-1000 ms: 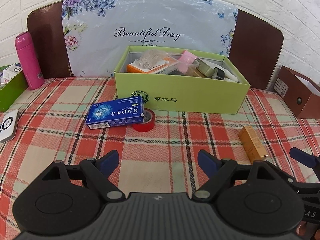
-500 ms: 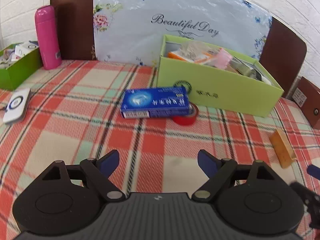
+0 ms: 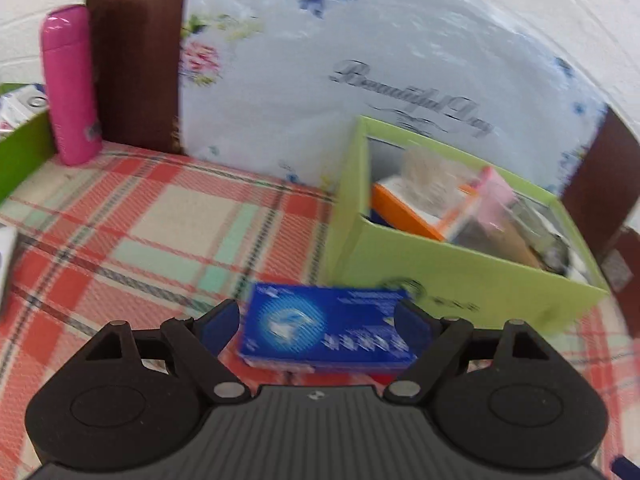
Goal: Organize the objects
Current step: 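Withdraw both tools and move left tool to the red tape roll while right tool approaches the gold box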
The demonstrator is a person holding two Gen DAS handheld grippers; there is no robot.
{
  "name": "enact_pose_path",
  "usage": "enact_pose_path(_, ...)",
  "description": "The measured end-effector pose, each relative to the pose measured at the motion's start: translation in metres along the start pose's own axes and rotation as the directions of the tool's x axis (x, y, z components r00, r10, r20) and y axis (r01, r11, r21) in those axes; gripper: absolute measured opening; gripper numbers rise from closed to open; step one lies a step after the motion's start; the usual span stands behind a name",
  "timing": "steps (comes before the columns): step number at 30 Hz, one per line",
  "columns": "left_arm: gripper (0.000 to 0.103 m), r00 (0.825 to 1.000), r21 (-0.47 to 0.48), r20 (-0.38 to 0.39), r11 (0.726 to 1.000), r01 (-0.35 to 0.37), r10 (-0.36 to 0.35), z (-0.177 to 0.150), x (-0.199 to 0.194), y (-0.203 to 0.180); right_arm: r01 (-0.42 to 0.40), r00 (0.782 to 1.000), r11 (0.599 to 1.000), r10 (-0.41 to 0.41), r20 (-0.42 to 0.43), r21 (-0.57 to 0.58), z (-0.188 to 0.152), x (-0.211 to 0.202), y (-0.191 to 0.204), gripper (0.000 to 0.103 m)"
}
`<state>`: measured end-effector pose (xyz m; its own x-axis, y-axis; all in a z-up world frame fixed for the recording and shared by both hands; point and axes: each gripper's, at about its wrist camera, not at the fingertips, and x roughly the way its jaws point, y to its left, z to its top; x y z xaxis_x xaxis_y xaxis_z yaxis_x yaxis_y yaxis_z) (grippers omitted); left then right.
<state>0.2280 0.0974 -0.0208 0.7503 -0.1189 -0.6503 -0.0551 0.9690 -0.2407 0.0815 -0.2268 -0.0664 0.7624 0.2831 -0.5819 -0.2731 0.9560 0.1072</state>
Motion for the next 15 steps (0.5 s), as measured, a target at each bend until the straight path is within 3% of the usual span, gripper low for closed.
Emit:
enact_pose_path(3, 0.088, 0.997, 0.043, 0.017, 0.996, 0.076, -0.077, -0.022, -0.016, -0.019, 0.008, 1.000, 0.999, -0.007, -0.029, 0.032, 0.001, 0.009, -0.003, 0.103)
enact_pose_path(8, 0.086, 0.987, 0.056, -0.073, 0.987, 0.148, -0.144, -0.047, -0.009, -0.032, -0.017, 0.999, 1.000, 0.017, -0.038, 0.009, 0.000, 0.016, 0.005, 0.103)
enact_pose_path(10, 0.086, 0.991, 0.053, -0.075, 0.992, 0.118, -0.114, -0.049, 0.001, -0.036, -0.020, 0.999, 1.000, 0.020, -0.039, 0.003, 0.000, 0.018, 0.007, 0.103)
enact_pose_path(15, 0.086, 1.000, 0.069, 0.009, 0.997, 0.029, -0.030, -0.048, 0.025, -0.049, -0.015, 0.999, 1.000, 0.015, -0.044, 0.001, -0.001, 0.019, 0.005, 0.103)
